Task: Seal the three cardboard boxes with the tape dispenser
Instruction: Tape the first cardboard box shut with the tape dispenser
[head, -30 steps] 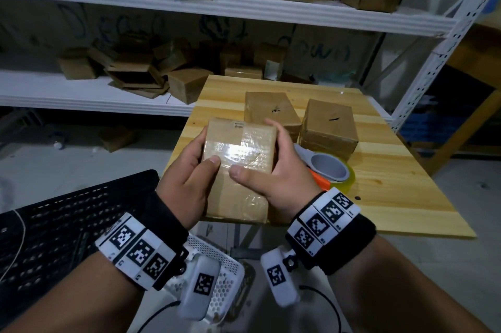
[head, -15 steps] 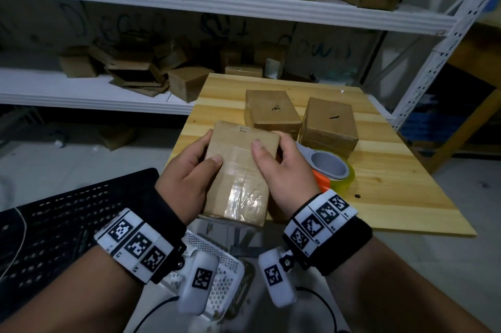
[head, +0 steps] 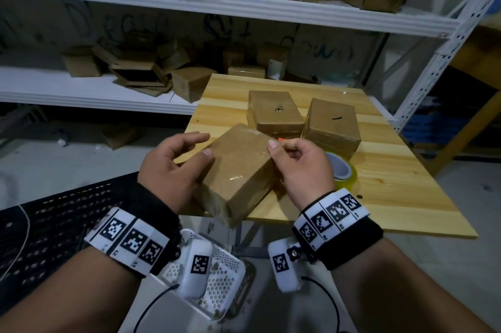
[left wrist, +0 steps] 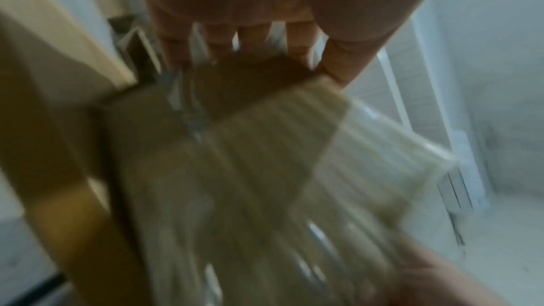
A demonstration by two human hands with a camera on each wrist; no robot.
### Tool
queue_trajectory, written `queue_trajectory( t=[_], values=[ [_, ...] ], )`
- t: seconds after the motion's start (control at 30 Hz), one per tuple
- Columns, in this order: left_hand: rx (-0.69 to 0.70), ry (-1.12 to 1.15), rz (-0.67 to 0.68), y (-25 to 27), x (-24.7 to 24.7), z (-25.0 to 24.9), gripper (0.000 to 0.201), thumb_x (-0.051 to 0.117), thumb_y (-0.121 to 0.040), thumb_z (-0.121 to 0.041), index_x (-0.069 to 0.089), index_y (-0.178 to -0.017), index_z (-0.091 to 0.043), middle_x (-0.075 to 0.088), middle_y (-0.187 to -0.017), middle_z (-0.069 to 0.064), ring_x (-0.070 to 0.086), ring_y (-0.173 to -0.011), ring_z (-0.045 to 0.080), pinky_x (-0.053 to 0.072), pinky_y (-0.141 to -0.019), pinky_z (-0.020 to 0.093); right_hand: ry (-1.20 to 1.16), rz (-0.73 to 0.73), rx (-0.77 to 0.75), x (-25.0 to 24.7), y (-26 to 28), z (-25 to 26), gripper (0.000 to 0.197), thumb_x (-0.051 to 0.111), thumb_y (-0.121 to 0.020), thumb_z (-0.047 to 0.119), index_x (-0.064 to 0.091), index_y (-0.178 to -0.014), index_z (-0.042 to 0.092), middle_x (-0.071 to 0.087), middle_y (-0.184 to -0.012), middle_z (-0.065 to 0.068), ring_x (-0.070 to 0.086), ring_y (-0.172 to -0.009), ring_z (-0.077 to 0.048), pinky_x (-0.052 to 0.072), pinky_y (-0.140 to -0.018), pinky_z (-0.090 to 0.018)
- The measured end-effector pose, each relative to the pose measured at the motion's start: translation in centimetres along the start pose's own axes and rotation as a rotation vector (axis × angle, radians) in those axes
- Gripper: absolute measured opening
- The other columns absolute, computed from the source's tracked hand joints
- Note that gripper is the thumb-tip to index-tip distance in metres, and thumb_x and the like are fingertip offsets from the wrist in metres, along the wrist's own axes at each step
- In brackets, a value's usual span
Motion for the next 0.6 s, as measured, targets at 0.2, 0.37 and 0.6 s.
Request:
queue_trajectory(
  t=[0.2, 0.37, 0.6],
  values=[
    [0.004, -0.297, 0.166, 0.7, 1.0, -0.1, 0.069, 0.067, -0.053, -0.081, 0.066, -0.114, -0.051, 0.037, -0.153, -0.005, 0.033, -0.142, 0.019, 0.035, -0.113, 0.047, 0.094, -0.066, 0.017, -0.2, 0.1, -0.5, 0.041, 0.083, -0.078, 0.057, 0.072, -0.095, 0.021, 0.075, -0.088, 0.006, 0.071, -0.082, -0.012, 0.060, -0.075, -0.033],
    [0.015, -0.380, 0.282, 0.8, 1.7, 0.3, 0.081, 0.079, -0.053, -0.064, 0.061, -0.130, -0.045, 0.020, -0.163, -0.008, 0.025, -0.148, 0.016, 0.030, -0.120, 0.041, 0.178, -0.102, -0.101, -1.8, 0.7, 2.2, 0.029, 0.077, -0.085, 0.053, 0.069, -0.099, 0.029, 0.068, -0.092, 0.017, 0.061, -0.083, 0.005, 0.047, -0.067, -0.015],
    [0.062, -0.342, 0.362, -0.8, 0.8, 0.5, 0.058, 0.084, -0.076, -0.026, 0.064, -0.128, -0.041, 0.020, -0.165, -0.012, 0.025, -0.142, 0.001, 0.023, -0.110, 0.015, 0.317, -0.136, -0.102, -4.7, -0.7, 2.3, 0.026, 0.069, -0.094, 0.047, 0.070, -0.108, 0.025, 0.067, -0.102, 0.011, 0.060, -0.088, 0.001, 0.043, -0.070, -0.019]
  ],
)
Point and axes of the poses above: each hand's wrist, its own y-axis away from the middle knuckle, its own x-axis out of the palm, z = x × y, the point moved 8 cm from there along -y, towards the middle knuckle
